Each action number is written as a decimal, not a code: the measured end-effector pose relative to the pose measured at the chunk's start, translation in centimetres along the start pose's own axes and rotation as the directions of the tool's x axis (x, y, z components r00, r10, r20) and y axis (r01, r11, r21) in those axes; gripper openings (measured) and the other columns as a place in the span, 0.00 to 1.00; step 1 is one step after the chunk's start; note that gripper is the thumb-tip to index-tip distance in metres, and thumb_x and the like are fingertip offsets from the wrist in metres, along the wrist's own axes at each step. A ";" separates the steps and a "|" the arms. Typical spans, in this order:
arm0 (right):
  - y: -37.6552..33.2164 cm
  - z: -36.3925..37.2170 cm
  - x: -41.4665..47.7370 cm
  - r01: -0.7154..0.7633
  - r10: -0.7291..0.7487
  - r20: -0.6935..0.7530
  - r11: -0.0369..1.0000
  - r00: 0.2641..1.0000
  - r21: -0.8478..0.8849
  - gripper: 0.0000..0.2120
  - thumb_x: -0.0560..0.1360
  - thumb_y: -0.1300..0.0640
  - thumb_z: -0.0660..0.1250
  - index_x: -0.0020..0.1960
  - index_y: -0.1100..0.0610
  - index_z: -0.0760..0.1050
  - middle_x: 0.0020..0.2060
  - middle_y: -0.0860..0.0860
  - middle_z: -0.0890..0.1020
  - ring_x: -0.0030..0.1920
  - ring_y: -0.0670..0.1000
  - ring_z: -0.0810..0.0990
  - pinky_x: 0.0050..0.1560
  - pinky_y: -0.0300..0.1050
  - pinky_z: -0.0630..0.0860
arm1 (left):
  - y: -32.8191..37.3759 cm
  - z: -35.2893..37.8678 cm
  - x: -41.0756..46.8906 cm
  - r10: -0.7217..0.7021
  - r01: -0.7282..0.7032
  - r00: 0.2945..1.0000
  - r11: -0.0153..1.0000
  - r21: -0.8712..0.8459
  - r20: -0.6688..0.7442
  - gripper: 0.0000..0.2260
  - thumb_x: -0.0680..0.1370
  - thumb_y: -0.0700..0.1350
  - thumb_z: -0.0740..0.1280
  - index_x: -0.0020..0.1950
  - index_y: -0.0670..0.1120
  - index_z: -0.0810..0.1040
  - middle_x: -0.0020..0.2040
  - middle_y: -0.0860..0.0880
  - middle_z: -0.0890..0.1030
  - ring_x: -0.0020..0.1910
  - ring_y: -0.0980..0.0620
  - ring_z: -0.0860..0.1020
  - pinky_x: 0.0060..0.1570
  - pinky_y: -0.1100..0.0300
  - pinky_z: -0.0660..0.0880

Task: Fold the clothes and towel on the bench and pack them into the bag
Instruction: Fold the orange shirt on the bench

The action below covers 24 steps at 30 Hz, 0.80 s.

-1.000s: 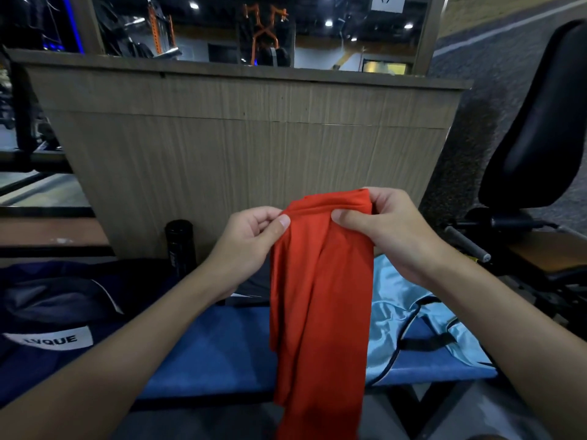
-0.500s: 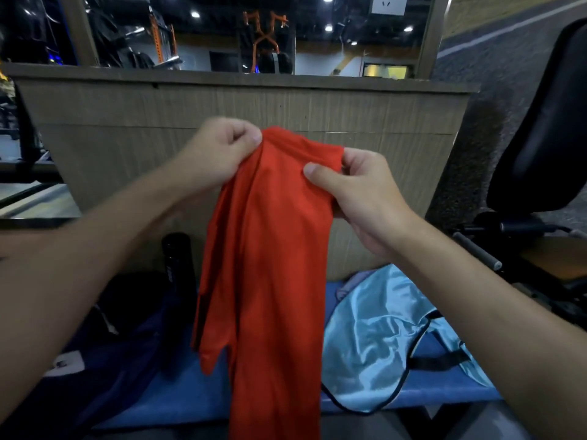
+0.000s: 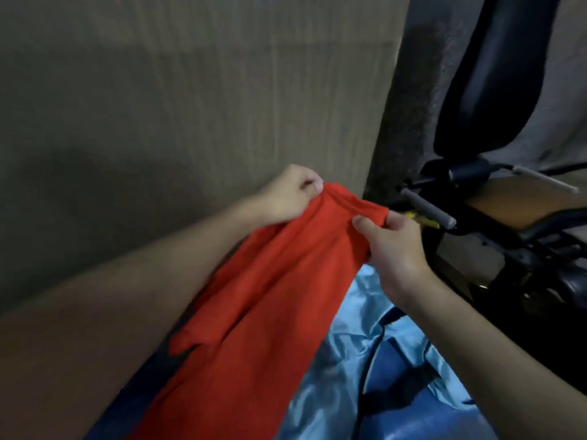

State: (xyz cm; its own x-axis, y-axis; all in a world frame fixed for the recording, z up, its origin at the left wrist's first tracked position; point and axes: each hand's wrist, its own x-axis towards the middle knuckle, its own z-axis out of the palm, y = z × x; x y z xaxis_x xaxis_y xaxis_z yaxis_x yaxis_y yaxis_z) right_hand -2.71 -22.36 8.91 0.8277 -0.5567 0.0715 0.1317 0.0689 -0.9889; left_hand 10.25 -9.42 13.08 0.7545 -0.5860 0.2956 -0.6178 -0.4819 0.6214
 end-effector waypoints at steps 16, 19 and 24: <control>17.4 -9.1 2.1 0.486 -0.148 0.476 0.041 0.867 -0.873 0.23 0.78 0.41 0.53 0.68 0.50 0.72 0.66 0.49 0.74 0.65 0.53 0.71 0.65 0.55 0.63 | -8.5 21.4 0.9 -0.015 0.021 1.000 0.952 0.305 -0.020 0.12 0.81 0.52 0.64 0.62 0.51 0.80 0.59 0.50 0.82 0.60 0.47 0.78 0.60 0.51 0.68; 18.3 -9.7 1.8 0.463 -0.054 0.461 0.015 0.886 -0.886 0.27 0.78 0.40 0.49 0.69 0.52 0.71 0.68 0.50 0.74 0.68 0.53 0.71 0.68 0.56 0.62 | -8.3 19.7 -0.6 0.058 -0.078 0.996 0.945 0.318 0.072 0.17 0.80 0.48 0.66 0.68 0.47 0.77 0.65 0.48 0.79 0.65 0.46 0.75 0.65 0.51 0.68; 15.4 -7.0 -0.3 0.498 -0.103 0.491 0.058 0.865 -0.865 0.24 0.76 0.43 0.51 0.61 0.52 0.77 0.59 0.50 0.79 0.62 0.55 0.75 0.62 0.59 0.65 | -8.4 13.8 -8.1 0.142 -0.137 0.990 0.973 0.184 -0.015 0.13 0.77 0.39 0.67 0.62 0.41 0.80 0.59 0.44 0.80 0.59 0.49 0.76 0.65 0.59 0.69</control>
State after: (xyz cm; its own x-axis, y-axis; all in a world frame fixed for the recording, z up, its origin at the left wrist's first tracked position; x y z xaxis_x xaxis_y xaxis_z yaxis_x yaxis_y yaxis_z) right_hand -4.70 -26.91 -7.25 0.9704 -0.0817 0.2273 -0.0519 -0.9896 -0.1342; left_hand 6.31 -9.60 -4.55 0.6621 -0.6386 0.3922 -0.7456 -0.5082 0.4310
